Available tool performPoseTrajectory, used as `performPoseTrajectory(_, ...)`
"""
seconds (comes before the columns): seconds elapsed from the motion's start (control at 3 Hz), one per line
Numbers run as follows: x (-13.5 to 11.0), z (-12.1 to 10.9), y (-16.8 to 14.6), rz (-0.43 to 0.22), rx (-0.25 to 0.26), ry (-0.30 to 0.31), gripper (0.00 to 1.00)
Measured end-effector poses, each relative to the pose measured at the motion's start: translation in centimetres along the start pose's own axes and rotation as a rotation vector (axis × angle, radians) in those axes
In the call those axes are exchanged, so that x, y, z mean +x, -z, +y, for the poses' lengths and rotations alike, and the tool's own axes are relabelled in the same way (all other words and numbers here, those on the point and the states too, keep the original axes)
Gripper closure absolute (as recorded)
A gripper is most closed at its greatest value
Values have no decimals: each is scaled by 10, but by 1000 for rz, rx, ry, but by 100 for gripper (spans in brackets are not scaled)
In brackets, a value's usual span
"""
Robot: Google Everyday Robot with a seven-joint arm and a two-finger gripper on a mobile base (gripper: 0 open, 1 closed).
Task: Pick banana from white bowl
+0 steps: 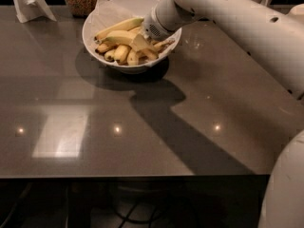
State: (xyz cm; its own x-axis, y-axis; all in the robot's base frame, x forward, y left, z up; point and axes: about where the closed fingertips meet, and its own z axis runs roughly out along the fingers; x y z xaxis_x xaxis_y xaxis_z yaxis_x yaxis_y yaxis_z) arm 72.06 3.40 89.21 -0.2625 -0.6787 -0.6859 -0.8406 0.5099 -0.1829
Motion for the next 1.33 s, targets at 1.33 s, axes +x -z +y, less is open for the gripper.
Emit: performPoseTrajectory(1.33,-35,17,46,-74,0,102,100)
